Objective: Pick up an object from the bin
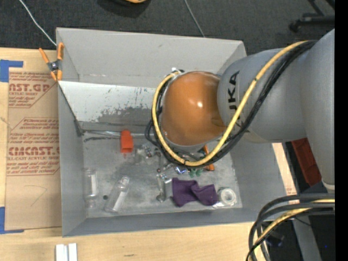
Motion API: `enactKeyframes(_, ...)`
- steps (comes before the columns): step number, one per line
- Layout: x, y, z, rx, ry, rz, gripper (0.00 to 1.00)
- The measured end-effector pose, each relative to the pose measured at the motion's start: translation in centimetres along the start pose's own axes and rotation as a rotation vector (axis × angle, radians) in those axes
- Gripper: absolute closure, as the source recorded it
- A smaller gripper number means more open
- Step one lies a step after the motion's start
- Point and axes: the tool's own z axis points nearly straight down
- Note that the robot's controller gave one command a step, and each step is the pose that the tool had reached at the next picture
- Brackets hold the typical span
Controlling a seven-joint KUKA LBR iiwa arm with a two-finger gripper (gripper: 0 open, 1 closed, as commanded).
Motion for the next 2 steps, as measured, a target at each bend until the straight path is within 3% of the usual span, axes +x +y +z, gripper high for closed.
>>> enactKeyframes(1,-0.1,0.0,-0.2,0.000,-0.002,-0.002,0.00)
enactKeyframes(2,-2.7,-2.9,-0.2,0.000,-0.004,0.131,0.00)
